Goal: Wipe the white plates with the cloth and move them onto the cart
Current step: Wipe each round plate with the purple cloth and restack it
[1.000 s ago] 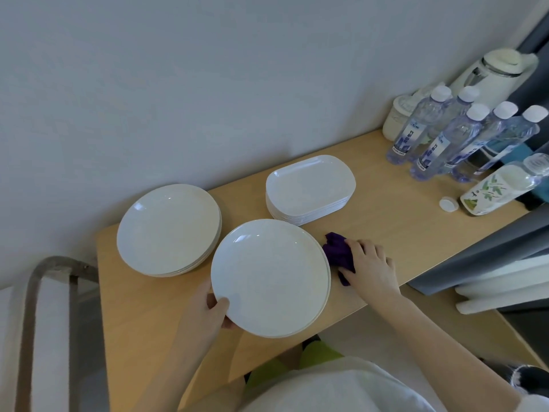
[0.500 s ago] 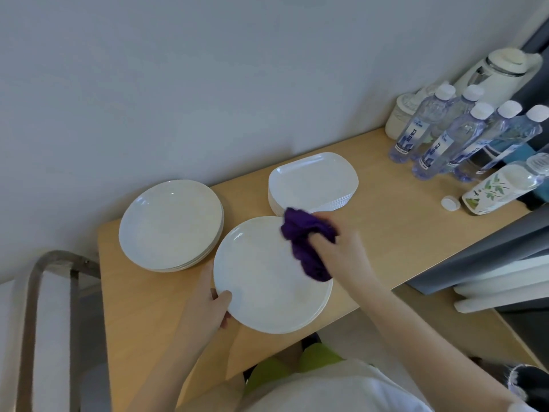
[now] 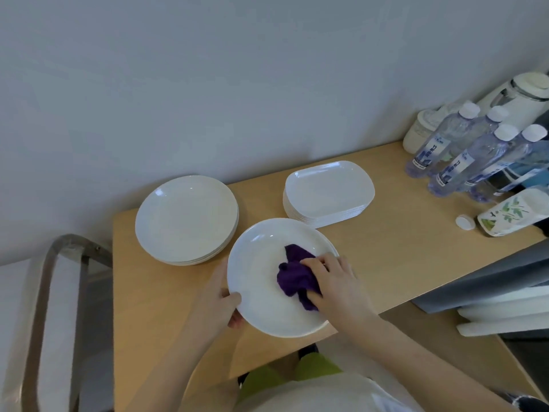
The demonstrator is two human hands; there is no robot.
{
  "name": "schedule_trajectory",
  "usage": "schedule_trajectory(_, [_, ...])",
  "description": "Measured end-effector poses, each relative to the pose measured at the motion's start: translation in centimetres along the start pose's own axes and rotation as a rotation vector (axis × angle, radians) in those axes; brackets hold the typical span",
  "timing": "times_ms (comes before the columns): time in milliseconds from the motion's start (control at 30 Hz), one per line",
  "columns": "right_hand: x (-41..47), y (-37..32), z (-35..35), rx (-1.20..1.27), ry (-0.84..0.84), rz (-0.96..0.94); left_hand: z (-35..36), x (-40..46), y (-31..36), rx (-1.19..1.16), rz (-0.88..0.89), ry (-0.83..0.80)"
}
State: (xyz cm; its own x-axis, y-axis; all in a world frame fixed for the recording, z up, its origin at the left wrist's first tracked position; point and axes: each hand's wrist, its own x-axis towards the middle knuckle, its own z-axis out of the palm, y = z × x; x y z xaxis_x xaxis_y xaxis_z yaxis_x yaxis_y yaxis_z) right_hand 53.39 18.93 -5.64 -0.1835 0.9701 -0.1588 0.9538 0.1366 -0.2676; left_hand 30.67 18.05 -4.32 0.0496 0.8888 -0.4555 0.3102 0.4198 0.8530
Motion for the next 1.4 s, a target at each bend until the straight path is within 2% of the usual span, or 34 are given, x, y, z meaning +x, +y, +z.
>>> schedule_trajectory(100, [2.1,0.2,-0.2,-0.05,0.118,0.09,-0.1,0.4,-0.4,0.001,-0.051,0.004])
schedule_trajectory(200, [4.8,-1.7,0.3,0.04,0.194,0.085,-0.3,0.8,-0.5,0.008,-0.082,-0.024])
schedule_trajectory(333, [7.2,-5.5,0.5,0.211,0.17,-0.11,-0.5,0.8,-0.6,0.015,-0.056,-0.041])
schedule_trajectory(433, [6.7,-7.8,1.3,0.249,0.129,-0.242,-0.5,1.0,-0.9,0.036,-0.056,-0.013])
schedule_trajectory(633, [6.0,-6.2,1.8,-0.014,0.043,-0.448,0.0,1.0,-1.0,0.016,-0.065,0.022])
schedule_trajectory(700, [7.1,-5.4,0.9,-0.106,0.038,-0.409,0.1,0.7,-0.8,-0.004,-0.053,0.012])
schedule_trajectory(867, [7.0,-1.3,-0.8,-0.237,0.135,-0.057,0.3,0.5,-0.5,-0.006,-0.107,0.005])
schedule_trajectory(1067, [3.4,-0.4,1.3,-0.131,0.221,0.186,0.2,0.5,0.1,-0.048,-0.176,0.01])
schedule_trajectory(1133, [4.1,-1.1,1.5,0.013,0.216,0.176,0.0,0.4,0.3,-0.051,-0.2,-0.005])
schedule_trajectory(1233, [6.0,-3.0,1.0,0.242,0.17,-0.001,-0.4,0.3,0.4,-0.05,-0.21,-0.02])
schedule_trajectory(1400, [6.6,-6.5,1.1,0.312,0.002,-0.204,-0.4,0.4,0.1,-0.049,-0.188,-0.017])
